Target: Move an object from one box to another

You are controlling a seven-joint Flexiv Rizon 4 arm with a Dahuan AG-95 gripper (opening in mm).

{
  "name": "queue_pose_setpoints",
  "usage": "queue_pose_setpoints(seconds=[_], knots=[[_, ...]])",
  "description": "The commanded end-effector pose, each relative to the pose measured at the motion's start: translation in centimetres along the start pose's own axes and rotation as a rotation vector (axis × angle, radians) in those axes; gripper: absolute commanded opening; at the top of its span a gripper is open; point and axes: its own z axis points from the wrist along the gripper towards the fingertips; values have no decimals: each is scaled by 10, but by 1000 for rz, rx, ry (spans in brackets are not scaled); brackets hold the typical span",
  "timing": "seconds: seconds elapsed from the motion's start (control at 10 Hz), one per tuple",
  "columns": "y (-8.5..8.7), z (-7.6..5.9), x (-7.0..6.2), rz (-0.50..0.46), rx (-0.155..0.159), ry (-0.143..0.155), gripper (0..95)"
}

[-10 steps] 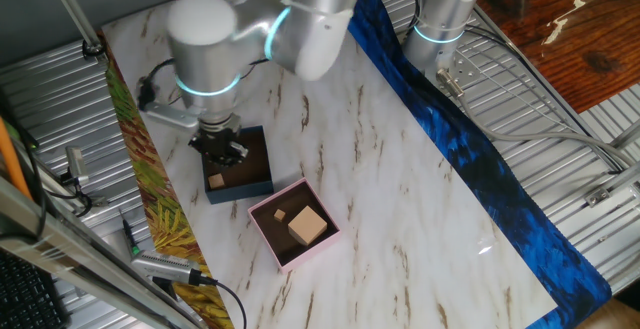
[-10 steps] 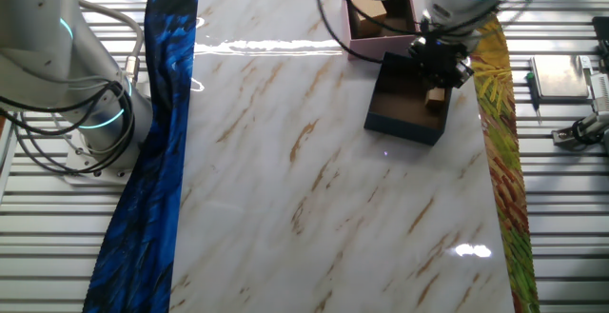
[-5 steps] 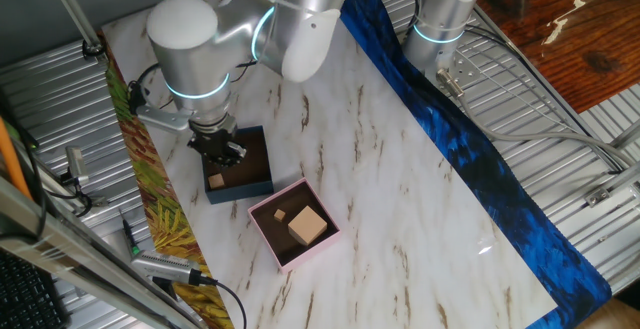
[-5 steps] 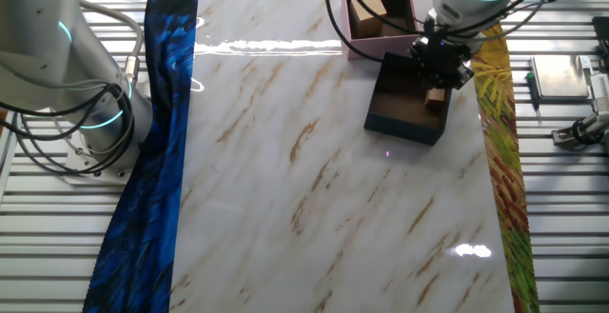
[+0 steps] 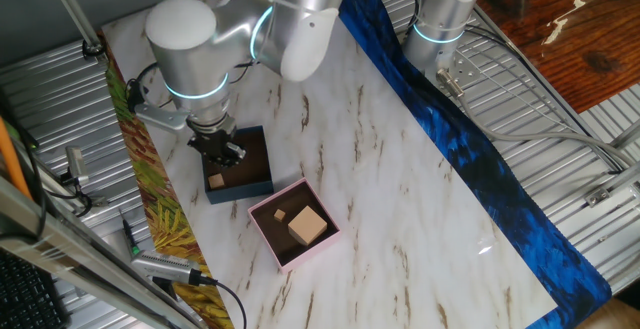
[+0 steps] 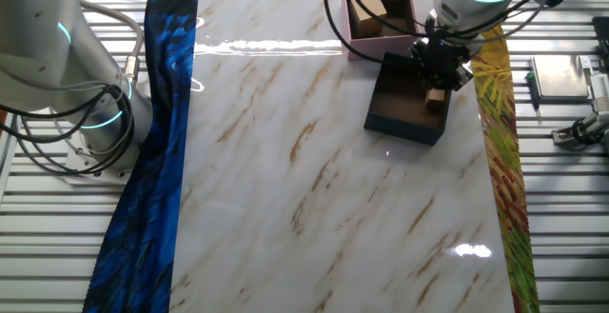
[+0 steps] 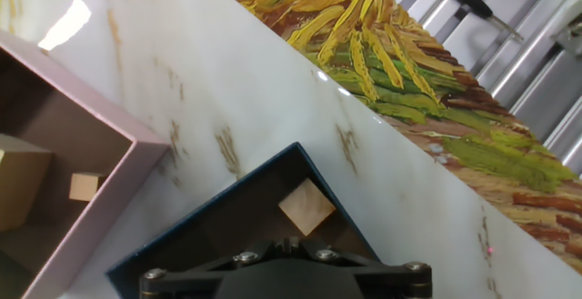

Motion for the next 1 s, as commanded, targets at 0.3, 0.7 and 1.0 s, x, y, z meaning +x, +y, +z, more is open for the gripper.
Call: queue_pose_setpoints(seconds=[0.3, 0.7, 1.0], knots=[[0, 1, -5, 24, 4, 7, 0], [1, 1, -3, 11, -7, 32, 0], [1, 1, -2, 22, -7, 49, 0]])
